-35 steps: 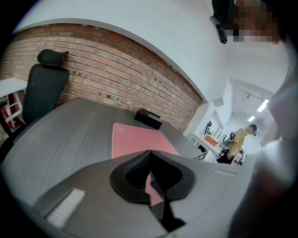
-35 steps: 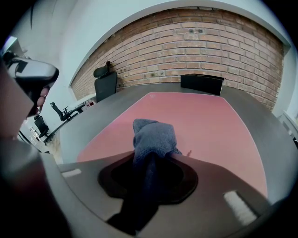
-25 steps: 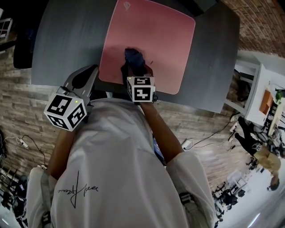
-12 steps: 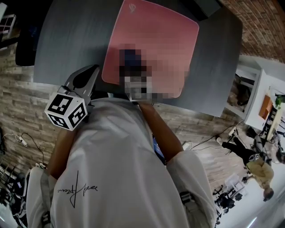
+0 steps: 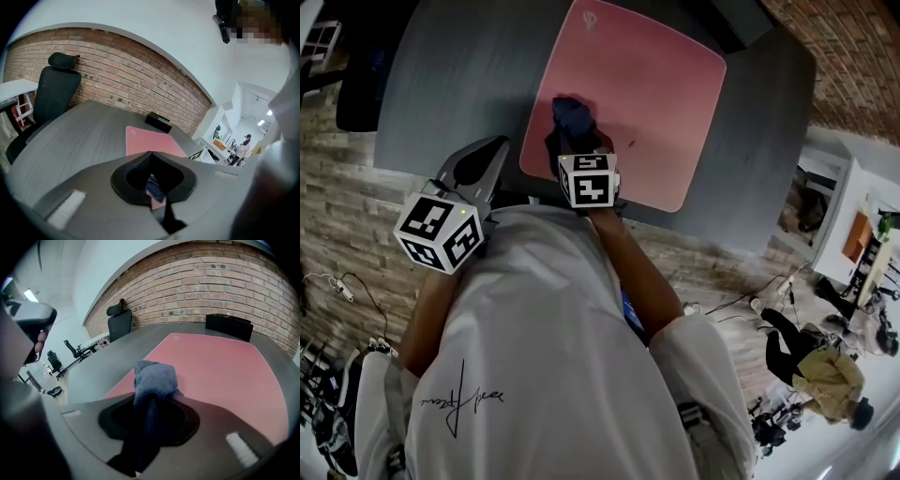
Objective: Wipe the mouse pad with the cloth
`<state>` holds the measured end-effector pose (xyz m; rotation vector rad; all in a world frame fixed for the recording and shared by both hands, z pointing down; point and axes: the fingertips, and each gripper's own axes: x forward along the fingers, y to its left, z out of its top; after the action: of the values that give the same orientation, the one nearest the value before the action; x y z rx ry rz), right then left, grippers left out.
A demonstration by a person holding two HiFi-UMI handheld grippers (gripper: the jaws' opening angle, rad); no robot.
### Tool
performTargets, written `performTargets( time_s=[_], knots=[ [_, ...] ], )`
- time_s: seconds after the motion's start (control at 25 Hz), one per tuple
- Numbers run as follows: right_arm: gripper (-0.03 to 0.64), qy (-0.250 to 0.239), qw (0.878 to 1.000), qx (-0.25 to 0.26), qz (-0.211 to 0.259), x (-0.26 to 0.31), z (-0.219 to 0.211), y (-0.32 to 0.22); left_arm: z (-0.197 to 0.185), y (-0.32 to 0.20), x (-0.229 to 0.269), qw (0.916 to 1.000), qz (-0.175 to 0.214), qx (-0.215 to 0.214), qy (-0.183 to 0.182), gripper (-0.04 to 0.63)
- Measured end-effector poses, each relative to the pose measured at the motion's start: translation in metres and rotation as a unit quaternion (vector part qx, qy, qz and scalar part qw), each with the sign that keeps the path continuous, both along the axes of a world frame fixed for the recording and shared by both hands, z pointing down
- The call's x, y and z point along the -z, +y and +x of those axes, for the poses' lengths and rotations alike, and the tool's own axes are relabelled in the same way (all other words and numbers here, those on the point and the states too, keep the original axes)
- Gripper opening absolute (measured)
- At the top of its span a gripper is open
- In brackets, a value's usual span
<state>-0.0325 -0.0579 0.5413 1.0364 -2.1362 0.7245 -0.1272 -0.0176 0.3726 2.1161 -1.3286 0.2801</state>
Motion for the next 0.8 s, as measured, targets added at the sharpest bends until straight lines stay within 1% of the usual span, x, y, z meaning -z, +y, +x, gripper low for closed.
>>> performTargets(
  time_s=[0.2,0.32,0.8],
  knots=[
    [0.107,0.000,1.000,0.010,0.003,0.000,-0.012,-0.004,-0.008,0.002,0.000,1.0000,0.000,0.010,-0.001,0.014],
    [0.109,-0.005,1.000,0.016,0.005,0.001,-0.019,-0.006,-0.009,0.002,0.000,0.9999,0.000,0.010,-0.001,0.014],
    [0.109,0.003,0.999,0.044,0.011,0.000,-0.034,-0.017,-0.014,-0.002,-0.003,0.9999,-0.007,0.016,-0.002,0.014]
  ],
)
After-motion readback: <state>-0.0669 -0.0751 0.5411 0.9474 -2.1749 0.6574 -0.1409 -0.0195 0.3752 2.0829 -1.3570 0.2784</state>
